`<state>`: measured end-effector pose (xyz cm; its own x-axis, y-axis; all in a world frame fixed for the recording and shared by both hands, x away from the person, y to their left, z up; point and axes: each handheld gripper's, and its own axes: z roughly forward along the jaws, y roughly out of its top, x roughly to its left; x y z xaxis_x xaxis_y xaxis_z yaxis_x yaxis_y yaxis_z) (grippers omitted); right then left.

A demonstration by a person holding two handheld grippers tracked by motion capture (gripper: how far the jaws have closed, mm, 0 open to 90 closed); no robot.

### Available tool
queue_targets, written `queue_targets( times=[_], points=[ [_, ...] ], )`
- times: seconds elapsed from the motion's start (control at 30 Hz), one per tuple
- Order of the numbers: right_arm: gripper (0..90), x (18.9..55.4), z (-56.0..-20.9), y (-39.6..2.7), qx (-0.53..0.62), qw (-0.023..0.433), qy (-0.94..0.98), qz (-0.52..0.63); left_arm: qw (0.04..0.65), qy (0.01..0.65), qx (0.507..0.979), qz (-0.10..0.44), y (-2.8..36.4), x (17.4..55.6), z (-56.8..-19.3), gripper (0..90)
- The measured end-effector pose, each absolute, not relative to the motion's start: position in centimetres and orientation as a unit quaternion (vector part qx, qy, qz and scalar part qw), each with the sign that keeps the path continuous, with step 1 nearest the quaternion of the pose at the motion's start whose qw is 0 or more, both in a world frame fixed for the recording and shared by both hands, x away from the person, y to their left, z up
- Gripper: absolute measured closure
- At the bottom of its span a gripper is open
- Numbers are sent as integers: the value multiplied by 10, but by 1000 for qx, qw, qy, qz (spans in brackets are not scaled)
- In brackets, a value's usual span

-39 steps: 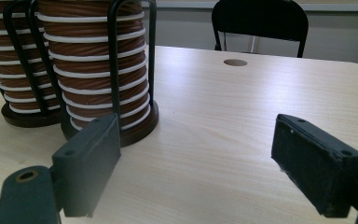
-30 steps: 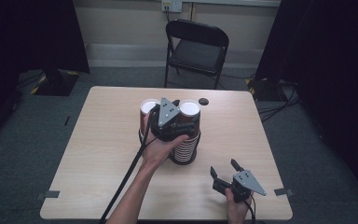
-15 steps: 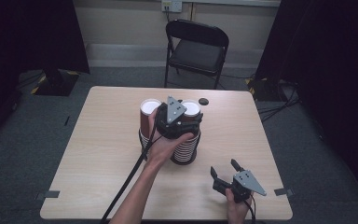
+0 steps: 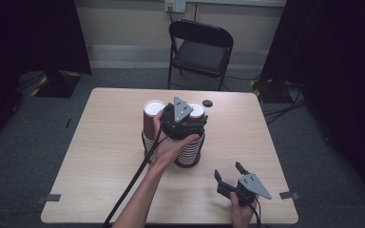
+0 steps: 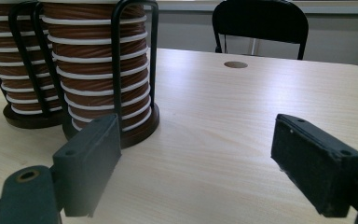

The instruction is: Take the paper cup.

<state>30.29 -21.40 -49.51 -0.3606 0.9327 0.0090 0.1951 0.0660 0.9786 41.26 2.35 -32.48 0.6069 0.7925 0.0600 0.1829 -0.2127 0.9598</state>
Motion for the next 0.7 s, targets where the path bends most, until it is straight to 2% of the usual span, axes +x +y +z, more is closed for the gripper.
queue_targets(
  times=[0.23, 0.7],
  points=[
    [149, 303, -495, -214, 441, 352, 639, 523, 531, 334, 725, 283, 25, 414, -323, 225],
    [151, 303, -495, -215, 441, 351, 639, 524, 568, 340, 698, 273, 32, 414, -317, 228]
  ],
)
